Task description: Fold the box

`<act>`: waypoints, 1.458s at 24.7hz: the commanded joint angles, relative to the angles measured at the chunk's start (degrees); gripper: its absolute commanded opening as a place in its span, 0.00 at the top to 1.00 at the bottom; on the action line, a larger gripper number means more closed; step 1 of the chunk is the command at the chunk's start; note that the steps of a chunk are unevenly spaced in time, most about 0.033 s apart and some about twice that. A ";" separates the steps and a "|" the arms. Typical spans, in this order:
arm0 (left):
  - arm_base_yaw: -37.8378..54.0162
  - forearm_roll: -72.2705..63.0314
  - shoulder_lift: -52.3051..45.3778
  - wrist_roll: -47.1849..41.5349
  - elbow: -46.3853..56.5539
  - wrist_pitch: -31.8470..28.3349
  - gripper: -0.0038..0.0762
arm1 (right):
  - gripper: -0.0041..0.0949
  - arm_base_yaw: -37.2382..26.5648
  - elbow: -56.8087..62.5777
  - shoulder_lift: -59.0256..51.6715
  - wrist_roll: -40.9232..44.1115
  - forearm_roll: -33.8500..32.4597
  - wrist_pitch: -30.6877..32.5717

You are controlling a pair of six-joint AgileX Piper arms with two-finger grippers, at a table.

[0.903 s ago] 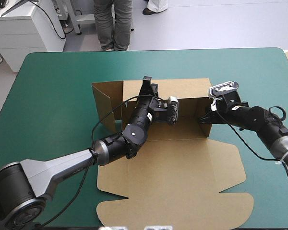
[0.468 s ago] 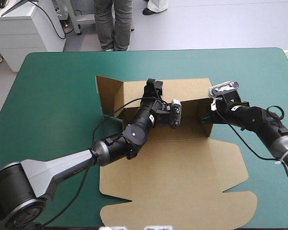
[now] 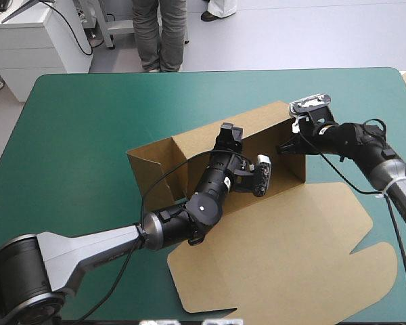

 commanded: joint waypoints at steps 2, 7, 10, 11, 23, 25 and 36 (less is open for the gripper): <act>-3.56 3.46 -3.50 -0.96 -1.21 2.12 0.61 | 0.96 -0.40 -5.97 1.68 3.72 -4.16 0.65; -6.37 3.46 -5.21 -0.96 -1.21 4.93 0.68 | 0.96 -0.40 -8.08 2.25 4.92 -5.42 0.81; -7.04 3.46 -6.62 -0.96 -1.21 7.19 0.73 | 0.96 -0.40 -8.02 2.25 5.19 -5.73 1.17; -7.31 3.46 -7.07 -0.96 -1.21 7.74 0.75 | 0.96 -0.40 -8.02 2.39 5.19 -5.73 1.66; 7.75 -13.30 -20.87 -0.73 -9.41 10.93 0.96 | 0.96 -0.40 -14.36 1.37 8.80 -4.47 18.60; 15.37 -23.35 -22.70 -0.62 -12.29 10.58 0.96 | 0.96 -0.40 -18.96 1.37 9.79 -2.70 23.78; 44.43 -63.58 -26.78 14.06 -12.78 7.74 0.96 | 0.96 -0.40 -28.01 6.32 14.18 0.17 36.47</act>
